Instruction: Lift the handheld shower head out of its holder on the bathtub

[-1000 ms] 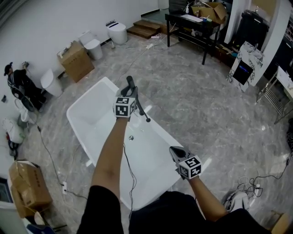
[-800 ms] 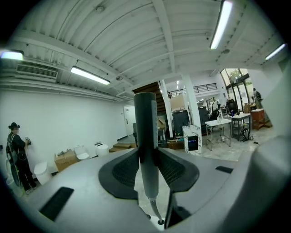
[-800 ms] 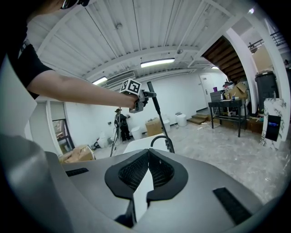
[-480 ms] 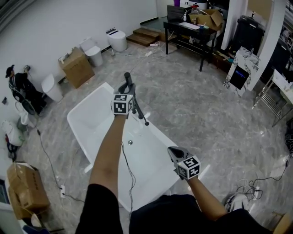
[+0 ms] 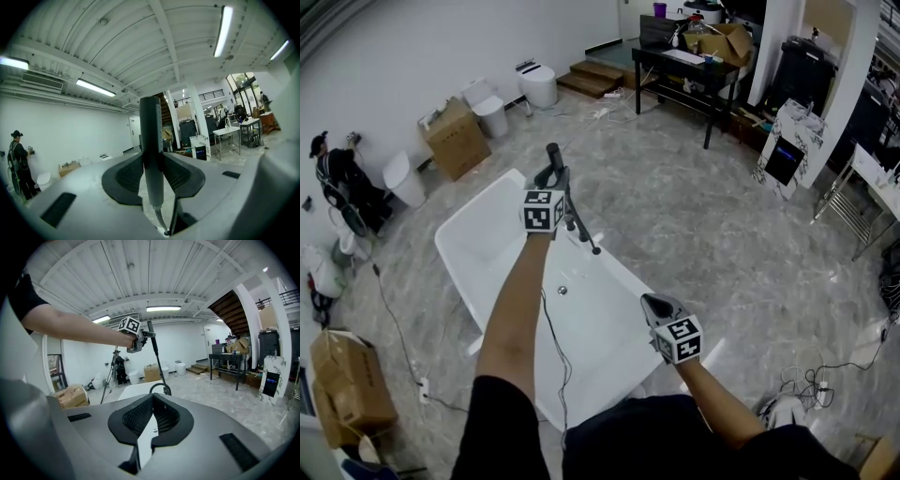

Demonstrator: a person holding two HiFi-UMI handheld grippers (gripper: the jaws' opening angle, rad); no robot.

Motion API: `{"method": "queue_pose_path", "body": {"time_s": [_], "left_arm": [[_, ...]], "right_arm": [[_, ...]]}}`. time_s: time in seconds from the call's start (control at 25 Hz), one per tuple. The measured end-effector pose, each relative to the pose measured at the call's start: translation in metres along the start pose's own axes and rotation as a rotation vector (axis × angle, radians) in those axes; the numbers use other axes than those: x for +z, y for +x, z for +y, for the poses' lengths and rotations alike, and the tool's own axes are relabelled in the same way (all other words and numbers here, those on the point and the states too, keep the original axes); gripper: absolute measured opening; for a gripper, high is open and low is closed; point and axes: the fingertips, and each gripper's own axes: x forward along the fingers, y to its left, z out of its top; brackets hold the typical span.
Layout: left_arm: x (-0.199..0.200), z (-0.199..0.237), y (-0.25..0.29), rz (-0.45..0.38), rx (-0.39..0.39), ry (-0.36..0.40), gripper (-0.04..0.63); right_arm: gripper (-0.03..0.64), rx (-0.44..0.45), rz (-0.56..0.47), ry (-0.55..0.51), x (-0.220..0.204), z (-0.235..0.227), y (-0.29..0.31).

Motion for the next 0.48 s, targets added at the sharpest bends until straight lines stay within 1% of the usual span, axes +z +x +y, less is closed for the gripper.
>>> {"method": "queue_pose_path", "body": {"time_s": [0.08, 0.24, 0.48], "left_arm": [[0.000, -0.001, -0.002, 0.000, 0.001, 0.004, 0.121], [-0.003, 0.000, -0.007, 0.004, 0.007, 0.001, 0.121], [-0.010, 0.015, -0.012, 0.011, 0.046, -0.038, 0.121]], "right_arm": [[0.000, 0.000, 0.000, -0.004, 0.002, 0.000, -0.002], [0.000, -0.014, -0.034, 0.010, 0.009, -0.001, -0.005], [-0.002, -0.019, -0.033, -0.013, 0.008, -0.003, -0.003]]}}
